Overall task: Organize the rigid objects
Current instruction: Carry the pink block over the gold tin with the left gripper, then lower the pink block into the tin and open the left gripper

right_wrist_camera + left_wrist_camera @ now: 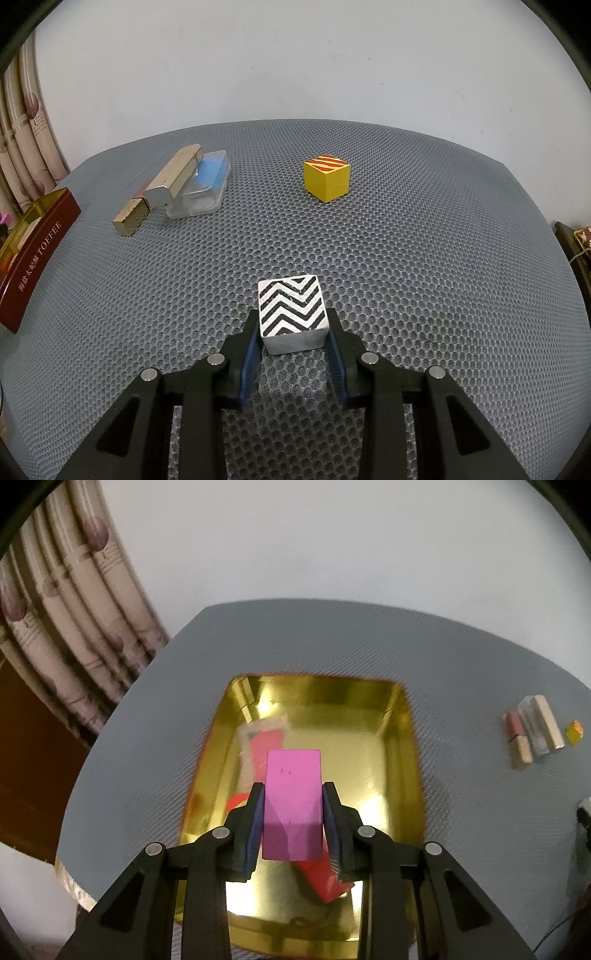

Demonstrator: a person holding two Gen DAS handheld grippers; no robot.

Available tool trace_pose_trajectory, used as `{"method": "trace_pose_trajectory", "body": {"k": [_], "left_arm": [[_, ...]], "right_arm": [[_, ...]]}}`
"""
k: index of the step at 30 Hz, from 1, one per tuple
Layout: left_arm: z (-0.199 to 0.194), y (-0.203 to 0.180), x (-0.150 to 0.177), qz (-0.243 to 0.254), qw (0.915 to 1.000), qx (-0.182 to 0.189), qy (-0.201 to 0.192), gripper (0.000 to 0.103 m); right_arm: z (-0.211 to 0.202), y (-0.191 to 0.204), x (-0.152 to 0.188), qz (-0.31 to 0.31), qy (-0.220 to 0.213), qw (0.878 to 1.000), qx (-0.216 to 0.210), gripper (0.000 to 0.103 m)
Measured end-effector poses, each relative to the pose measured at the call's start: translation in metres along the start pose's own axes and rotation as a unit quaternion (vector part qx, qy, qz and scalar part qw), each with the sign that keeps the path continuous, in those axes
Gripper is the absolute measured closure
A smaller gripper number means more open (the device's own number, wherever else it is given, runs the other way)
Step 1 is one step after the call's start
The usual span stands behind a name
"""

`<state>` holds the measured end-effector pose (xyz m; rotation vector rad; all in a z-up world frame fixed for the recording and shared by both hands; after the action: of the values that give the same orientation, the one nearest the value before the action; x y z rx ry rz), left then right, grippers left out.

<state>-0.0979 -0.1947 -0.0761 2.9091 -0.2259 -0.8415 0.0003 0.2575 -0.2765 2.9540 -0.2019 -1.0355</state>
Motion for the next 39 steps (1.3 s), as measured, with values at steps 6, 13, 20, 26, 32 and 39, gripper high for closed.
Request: {"method": "trace_pose_trajectory", "body": {"k": [6,13,20,26,32,39], "left_arm": [[0.011,0.024,0.027,-0.013,0.9994,0.002,0.033,0.076],[0.021,0.032,0.050,-0.020,0.9983,0.002,0.054,0.076],[0.027,0.031,0.061,-0.017,0.9979,-0.001,0.062,0.076],[0.033,0.034,0.065,-0.019,0.9975,-0.006,0.068,0.076],[0.037,0.037,0.068,-0.024,0.9971,-0.006,0.071,0.076],[0.039,0.039,0.069,-0.022,0.9970,-0.006,0.074,0.075]], "right_arm": [[0.000,0.000,0.000,0.000,0.000,1.000,0.000,0.070],[0.000,0.000,-0.001,-0.003,0.001,1.000,0.005,0.070],[0.000,0.000,-0.001,-0.006,0.001,1.000,0.008,0.070],[-0.001,0.001,0.000,-0.008,0.001,1.000,0.010,0.070],[-0.003,0.001,0.000,-0.010,0.001,1.000,0.012,0.070],[-0.003,0.001,0.000,-0.011,0.001,1.000,0.014,0.070]]}}
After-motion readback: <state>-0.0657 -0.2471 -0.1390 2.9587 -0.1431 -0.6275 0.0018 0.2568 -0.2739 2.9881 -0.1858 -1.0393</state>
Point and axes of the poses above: each gripper's, at about its wrist camera, not at the fingertips, and z roughly the way its jaws point, y to its left, x to its underside, the point moved 7 cm from there along z, roughly the way its jaws point, and after that the axes turned 1 degree about y, right-handed, at the moved point
